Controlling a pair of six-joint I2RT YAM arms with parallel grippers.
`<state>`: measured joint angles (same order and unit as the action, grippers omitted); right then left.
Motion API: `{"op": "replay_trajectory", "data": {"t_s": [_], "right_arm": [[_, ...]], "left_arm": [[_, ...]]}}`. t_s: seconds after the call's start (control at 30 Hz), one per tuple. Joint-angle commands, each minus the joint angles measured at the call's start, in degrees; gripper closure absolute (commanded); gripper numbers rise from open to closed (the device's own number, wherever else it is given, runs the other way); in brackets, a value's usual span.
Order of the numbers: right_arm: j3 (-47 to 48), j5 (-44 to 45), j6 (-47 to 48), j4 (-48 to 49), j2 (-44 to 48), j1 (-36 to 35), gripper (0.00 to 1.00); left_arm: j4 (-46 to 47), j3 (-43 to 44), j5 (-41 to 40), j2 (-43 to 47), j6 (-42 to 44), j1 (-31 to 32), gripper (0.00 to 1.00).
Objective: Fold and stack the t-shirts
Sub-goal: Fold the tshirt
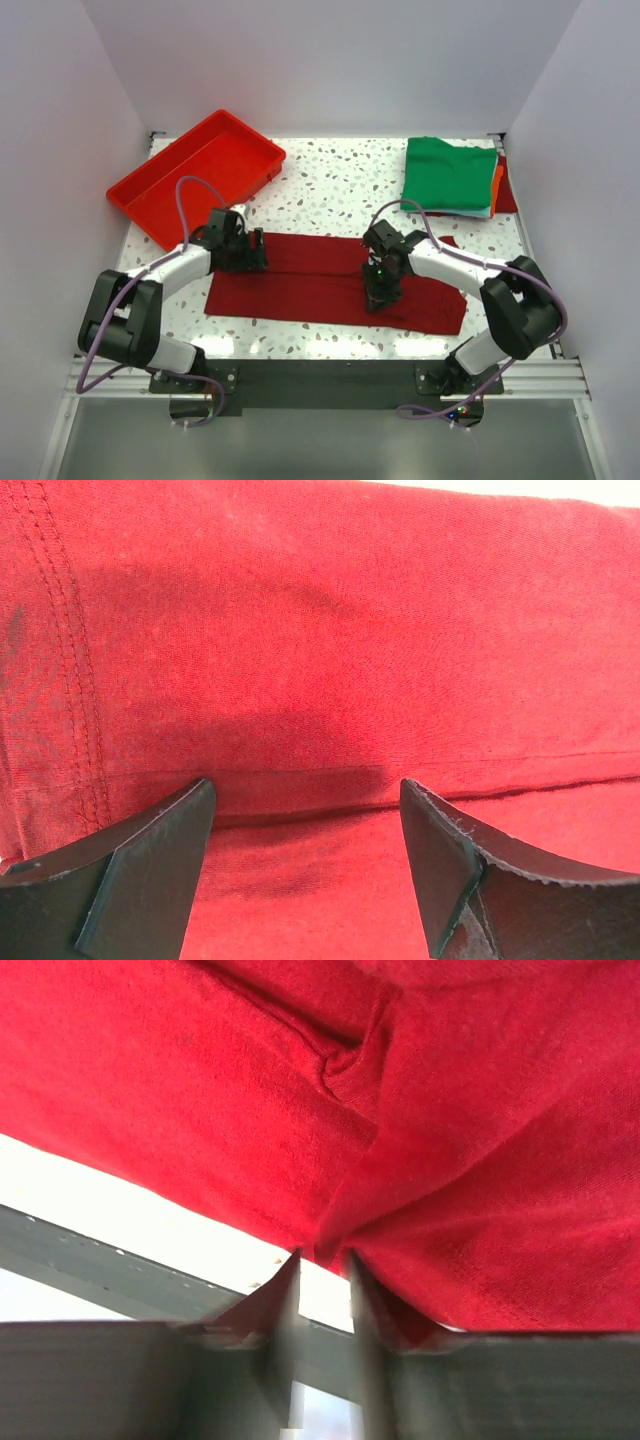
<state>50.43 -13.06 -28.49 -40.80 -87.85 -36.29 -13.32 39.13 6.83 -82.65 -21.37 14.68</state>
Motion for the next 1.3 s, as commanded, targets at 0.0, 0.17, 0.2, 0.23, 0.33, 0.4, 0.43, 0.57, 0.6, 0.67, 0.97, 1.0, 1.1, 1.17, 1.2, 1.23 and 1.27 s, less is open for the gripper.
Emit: {"op": "replay_trajectory", "data": {"t_s": [0.0, 0.17, 0.2, 0.23, 0.33, 0.4, 0.43, 0.57, 0.6, 0.67, 0.97, 1.0, 1.1, 1.17, 1.2, 1.23, 1.27], "right_arm": [[1.07, -0.92, 0.1, -0.77, 1.45, 0.0, 0.67], [3.26, -0.04, -0.51, -2.79, 4.35, 0.0, 0.43], [3.79, 0.49, -0.69, -3.84, 4.97, 0.08, 0.4], [4.32, 1.27, -1.04, -4.46, 6.1, 0.0, 0.39], [6.34, 4.7, -2.97, -6.13, 8.56, 0.52, 0.36], [7.04, 6.55, -3.85, -6.49, 9.8, 2.01, 0.34], [7.05, 7.16, -4.72, -6.58, 10.24, 2.71, 0.34], [4.59, 9.54, -5.87, -5.7, 12.53, 7.37, 0.32], [4.15, 10.94, -6.05, -5.44, 12.71, 7.9, 0.32], [2.66, 12.61, -6.93, -5.52, 12.71, 9.22, 0.29], [-4.55, 17.45, -10.53, -1.92, 12.01, 12.03, 0.25], [-4.82, 17.8, -10.62, -1.48, 11.92, 12.04, 0.25], [-4.65, 19.03, -11.15, -1.48, 11.39, 12.12, 0.25], [-3.77, 19.73, -11.15, -1.65, 11.39, 12.39, 0.24], [-3.5, 20.09, -11.15, -2.18, 11.3, 12.47, 0.24], [-2.98, 20.61, -11.24, -2.36, 11.3, 12.82, 0.23], [-2.71, 21.14, -11.24, -2.62, 11.39, 12.91, 0.21]], "left_arm": [[-3.03, -1.87, -0.85, -2.87, 1.5, -0.44, 0.2], [-3.46, -1.69, -1.29, -2.17, 1.24, -0.44, 0.2], [-3.55, -1.69, -1.29, -1.81, 1.24, -0.44, 0.2], [-4.08, -1.43, -1.29, -0.85, 1.15, -0.44, 0.2], [-5.65, 0.4, -1.56, 1.87, 1.15, -0.44, 0.2], [-6.62, 1.9, -1.91, 3.02, 1.24, -0.44, 0.2], [-7.33, 3.65, -2.08, 3.72, 1.33, -0.44, 0.2], [-8.3, 7.35, -1.12, 3.29, 1.24, -0.44, 0.2], [-8.47, 7.88, -0.94, 3.03, 1.24, -0.44, 0.2], [-8.12, 8.76, -0.85, 2.32, 1.15, -0.44, 0.2], [-3.82, 8.94, 1.69, -2.6, 0.8, -0.35, 0.2], [-2.34, 8.68, 2.48, -3.73, 0.89, -0.35, 0.2], [-0.4, 7.89, 4.42, -5.32, 0.54, -0.26, 0.2], [-0.13, 7.8, 4.42, -5.5, 0.18, -0.26, 0.2], [0.22, 7.8, 4.33, -5.07, -0.08, -0.26, 0.2], [0.49, 7.8, 4.33, -5.06, -0.08, -0.26, 0.2], [0.66, 7.89, 4.51, -4.98, -0.25, -0.26, 0.2]]}}
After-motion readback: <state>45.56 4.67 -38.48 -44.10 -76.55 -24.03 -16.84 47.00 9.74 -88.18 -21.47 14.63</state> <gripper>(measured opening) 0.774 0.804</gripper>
